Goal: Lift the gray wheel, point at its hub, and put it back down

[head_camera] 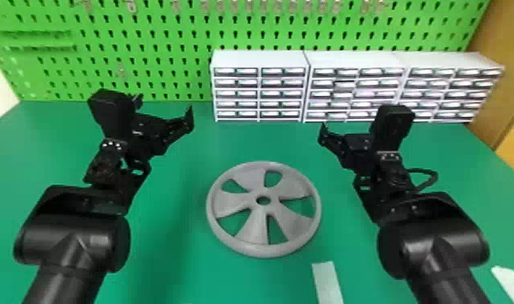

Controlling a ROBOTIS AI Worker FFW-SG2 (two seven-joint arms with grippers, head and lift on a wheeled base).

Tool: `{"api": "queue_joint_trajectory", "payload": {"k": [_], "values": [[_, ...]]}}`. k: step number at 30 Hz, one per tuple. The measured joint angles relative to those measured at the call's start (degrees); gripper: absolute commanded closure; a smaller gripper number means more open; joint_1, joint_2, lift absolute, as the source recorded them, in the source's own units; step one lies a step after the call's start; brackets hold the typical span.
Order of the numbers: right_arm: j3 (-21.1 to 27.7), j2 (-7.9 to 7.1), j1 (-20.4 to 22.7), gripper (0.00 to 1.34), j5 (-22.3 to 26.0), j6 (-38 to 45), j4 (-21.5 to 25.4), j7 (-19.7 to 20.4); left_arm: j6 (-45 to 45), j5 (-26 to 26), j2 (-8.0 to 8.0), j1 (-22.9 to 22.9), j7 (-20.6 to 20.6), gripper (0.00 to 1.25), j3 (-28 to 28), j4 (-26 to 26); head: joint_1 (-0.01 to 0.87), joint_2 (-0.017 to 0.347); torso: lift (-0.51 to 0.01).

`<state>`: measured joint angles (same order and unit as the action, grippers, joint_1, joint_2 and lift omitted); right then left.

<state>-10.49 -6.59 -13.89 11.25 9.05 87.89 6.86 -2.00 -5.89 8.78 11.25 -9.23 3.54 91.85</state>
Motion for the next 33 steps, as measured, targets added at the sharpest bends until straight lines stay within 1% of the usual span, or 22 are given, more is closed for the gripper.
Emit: {"api": "queue_joint_trajectory", "payload": {"k": [33], "values": [[0.21, 0.09, 0.07, 0.06, 1.12, 0.00, 0.00, 0.00, 0.25, -0.03, 0.00, 0.16, 0.00, 0.05, 0.33, 0.00, 0.692, 0.048, -0.088]]}}
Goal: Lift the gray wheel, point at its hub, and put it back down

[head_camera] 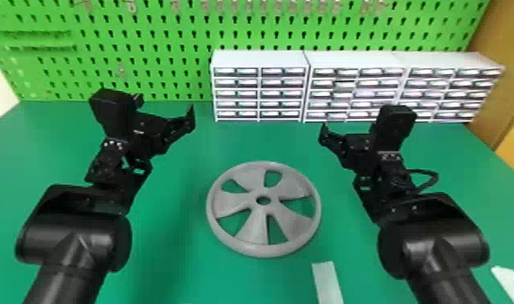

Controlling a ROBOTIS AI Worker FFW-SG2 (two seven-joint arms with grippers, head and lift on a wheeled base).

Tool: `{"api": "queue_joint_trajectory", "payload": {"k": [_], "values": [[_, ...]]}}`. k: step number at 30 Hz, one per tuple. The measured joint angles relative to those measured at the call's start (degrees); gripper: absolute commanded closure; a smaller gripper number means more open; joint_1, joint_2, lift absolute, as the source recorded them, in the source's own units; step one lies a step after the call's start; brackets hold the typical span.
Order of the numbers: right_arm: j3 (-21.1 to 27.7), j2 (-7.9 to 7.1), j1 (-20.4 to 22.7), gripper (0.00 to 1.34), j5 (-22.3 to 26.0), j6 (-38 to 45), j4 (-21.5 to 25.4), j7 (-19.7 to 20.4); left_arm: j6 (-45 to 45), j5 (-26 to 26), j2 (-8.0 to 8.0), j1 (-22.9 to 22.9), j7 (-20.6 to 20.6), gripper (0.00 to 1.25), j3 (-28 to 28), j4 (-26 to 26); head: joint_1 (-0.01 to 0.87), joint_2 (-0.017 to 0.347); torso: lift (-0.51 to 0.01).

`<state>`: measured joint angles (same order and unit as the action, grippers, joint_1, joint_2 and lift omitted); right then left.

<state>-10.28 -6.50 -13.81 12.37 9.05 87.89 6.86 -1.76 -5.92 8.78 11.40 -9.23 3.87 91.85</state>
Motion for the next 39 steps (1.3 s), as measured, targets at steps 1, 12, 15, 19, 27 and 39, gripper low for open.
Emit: {"api": "queue_joint_trajectory", "payload": {"k": [1, 12, 15, 19, 27, 39], "values": [[0.00, 0.00, 0.00, 0.06, 0.01, 0.00, 0.00, 0.00, 0.00, 0.00, 0.00, 0.01, 0.00, 0.05, 0.00, 0.00, 0.692, 0.048, -0.088], [0.00, 0.00, -0.06, 0.06, 0.02, 0.00, 0.00, 0.00, 0.00, -0.04, 0.00, 0.03, 0.00, 0.06, -0.06, 0.00, 0.692, 0.048, -0.088], [0.00, 0.00, -0.07, 0.06, 0.02, 0.00, 0.00, 0.00, 0.00, -0.04, 0.00, 0.04, 0.00, 0.05, -0.08, 0.00, 0.692, 0.048, -0.088], [0.00, 0.00, -0.07, 0.06, 0.04, 0.00, 0.00, 0.00, 0.00, -0.05, 0.00, 0.09, 0.00, 0.05, -0.08, 0.00, 0.692, 0.048, -0.088], [0.00, -0.14, -0.06, 0.06, 0.28, 0.23, 0.00, 0.00, 0.00, -0.06, 0.01, 0.01, 0.00, 0.06, -0.03, 0.00, 0.692, 0.048, -0.088], [0.19, -0.26, 0.14, 0.06, 0.63, 0.26, 0.01, 0.00, 0.00, -0.06, 0.01, -0.14, 0.00, 0.05, -0.03, 0.00, 0.692, 0.048, -0.088]]}}
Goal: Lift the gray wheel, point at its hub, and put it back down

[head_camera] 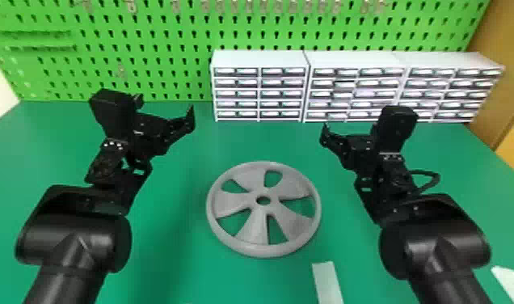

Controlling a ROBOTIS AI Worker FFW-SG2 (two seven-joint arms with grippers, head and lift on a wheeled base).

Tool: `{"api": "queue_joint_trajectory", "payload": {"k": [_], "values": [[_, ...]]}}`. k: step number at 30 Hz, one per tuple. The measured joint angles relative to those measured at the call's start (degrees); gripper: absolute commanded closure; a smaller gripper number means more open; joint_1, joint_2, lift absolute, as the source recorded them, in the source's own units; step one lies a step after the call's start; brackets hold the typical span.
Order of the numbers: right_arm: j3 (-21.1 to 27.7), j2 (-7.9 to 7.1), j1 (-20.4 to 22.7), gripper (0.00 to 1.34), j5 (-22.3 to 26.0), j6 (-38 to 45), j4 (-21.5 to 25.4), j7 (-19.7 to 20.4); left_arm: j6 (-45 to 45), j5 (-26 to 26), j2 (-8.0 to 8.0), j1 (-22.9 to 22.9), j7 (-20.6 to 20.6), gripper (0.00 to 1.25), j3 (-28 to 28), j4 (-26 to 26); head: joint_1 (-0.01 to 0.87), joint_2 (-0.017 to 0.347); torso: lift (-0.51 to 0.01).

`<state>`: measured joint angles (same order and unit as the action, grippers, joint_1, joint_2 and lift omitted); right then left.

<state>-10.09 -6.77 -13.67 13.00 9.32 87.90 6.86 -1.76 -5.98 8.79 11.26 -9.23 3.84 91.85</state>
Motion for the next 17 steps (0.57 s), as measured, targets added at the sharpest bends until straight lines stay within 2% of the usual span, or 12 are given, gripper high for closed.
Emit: {"api": "queue_joint_trajectory", "payload": {"k": [17], "values": [[-0.17, 0.00, -0.13, 0.06, 0.01, 0.00, 0.08, 0.00, 0.00, -0.05, 0.00, -0.15, 0.00, 0.06, -0.14, 0.00, 0.692, 0.048, -0.088]]}}
